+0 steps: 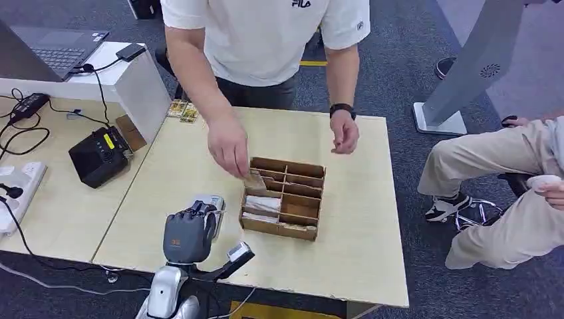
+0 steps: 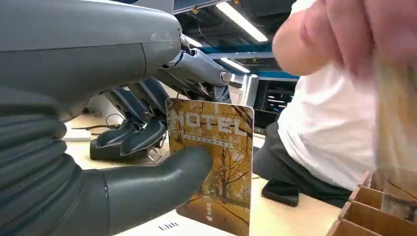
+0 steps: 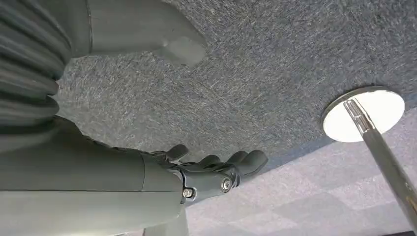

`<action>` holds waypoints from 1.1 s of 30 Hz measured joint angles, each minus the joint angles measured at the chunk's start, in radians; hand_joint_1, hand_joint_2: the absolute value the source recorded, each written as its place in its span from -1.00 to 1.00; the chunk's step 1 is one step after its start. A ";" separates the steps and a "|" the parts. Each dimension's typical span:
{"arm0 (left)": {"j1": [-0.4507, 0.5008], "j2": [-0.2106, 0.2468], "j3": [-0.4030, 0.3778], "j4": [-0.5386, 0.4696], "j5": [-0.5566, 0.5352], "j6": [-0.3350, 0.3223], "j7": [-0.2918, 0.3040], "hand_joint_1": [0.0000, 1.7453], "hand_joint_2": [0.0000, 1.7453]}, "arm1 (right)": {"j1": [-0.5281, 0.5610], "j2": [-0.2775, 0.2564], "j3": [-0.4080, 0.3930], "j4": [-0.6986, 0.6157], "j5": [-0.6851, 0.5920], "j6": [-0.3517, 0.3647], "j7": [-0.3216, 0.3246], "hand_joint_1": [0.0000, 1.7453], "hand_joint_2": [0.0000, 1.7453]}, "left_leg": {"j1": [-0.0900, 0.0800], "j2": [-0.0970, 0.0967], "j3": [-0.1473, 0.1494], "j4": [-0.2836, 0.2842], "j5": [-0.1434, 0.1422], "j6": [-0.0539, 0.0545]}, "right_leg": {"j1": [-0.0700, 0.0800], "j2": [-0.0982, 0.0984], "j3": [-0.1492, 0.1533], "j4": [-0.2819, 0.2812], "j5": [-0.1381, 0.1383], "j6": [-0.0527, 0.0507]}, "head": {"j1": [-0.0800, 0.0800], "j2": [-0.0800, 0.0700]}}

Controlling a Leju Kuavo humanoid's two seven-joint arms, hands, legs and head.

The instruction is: Pass the card to the sensor for recognition and then transmit it.

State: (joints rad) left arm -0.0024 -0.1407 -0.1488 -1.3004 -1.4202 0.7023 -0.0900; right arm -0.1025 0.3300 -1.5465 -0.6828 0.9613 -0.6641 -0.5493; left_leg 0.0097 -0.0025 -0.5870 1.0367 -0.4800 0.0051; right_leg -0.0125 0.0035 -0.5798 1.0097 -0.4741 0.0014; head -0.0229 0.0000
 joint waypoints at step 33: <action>-0.067 0.005 0.030 0.240 -0.062 0.003 0.180 1.00 1.00 | 0.001 0.000 0.000 -0.005 0.000 0.000 0.010 -1.00 1.00 | 0.000 0.000 0.001 0.000 0.000 0.000 | 0.000 0.000 0.001 0.000 0.000 0.000 | 0.000 0.000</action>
State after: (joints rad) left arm -0.0694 -0.1362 -0.1186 -1.0605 -1.4820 0.7050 0.0900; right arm -0.1019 0.3300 -1.5465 -0.6882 0.9617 -0.6645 -0.5390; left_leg 0.0096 -0.0024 -0.5861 1.0366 -0.4800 0.0052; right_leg -0.0125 0.0034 -0.5789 1.0097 -0.4741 0.0014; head -0.0229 0.0000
